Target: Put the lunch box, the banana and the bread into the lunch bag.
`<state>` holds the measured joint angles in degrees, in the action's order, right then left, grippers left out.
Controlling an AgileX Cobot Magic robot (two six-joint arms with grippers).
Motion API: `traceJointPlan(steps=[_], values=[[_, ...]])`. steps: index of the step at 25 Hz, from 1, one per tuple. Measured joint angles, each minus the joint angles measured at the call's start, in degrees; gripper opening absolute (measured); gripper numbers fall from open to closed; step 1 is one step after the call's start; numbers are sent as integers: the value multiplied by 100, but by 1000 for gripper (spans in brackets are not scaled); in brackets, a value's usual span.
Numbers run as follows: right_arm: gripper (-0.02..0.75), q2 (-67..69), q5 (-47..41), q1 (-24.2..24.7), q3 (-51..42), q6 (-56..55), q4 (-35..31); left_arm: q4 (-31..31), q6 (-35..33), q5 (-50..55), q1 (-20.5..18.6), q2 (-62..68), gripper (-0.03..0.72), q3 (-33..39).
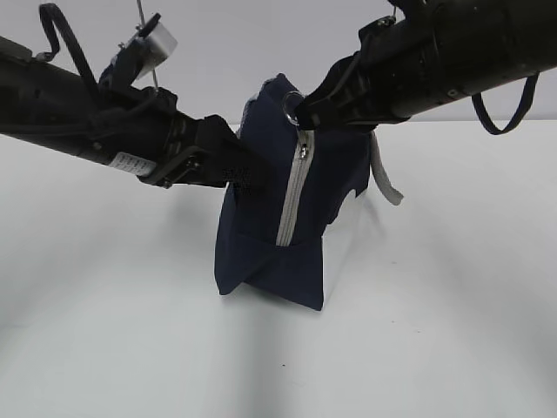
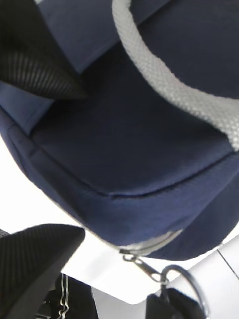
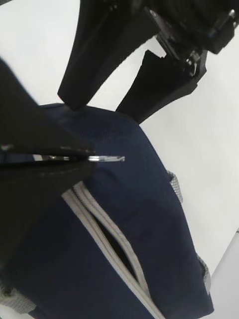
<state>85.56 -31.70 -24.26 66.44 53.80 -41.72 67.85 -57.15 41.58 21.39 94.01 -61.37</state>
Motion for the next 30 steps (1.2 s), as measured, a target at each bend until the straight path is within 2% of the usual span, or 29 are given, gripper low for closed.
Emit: traceJointPlan(steps=[3, 5, 7, 10, 12, 13, 23, 30], values=[[-16, 0, 0, 0, 0, 0, 0, 178, -197, -6, 0, 95, 504, -32], [-16, 0, 0, 0, 0, 0, 0, 218, -237, -19, 0, 129, 448, -33], [-16, 0, 0, 0, 0, 0, 0, 240, -258, -26, 0, 161, 342, -38], [-16, 0, 0, 0, 0, 0, 0, 275, -262, -26, 0, 203, 131, -38], [-16, 0, 23, 0, 0, 0, 0, 291, -262, 14, 0, 208, 35, -38], [-16, 10, 32, 0, 0, 0, 0, 291, -262, 42, 0, 208, 14, -38], [-16, 43, 84, 36, 321, -10, 123, 267, -277, 357, 0, 208, 3, -43], [-16, 103, -382, 557, 788, -46, 145, 294, -290, 465, 0, 208, 3, -69]])
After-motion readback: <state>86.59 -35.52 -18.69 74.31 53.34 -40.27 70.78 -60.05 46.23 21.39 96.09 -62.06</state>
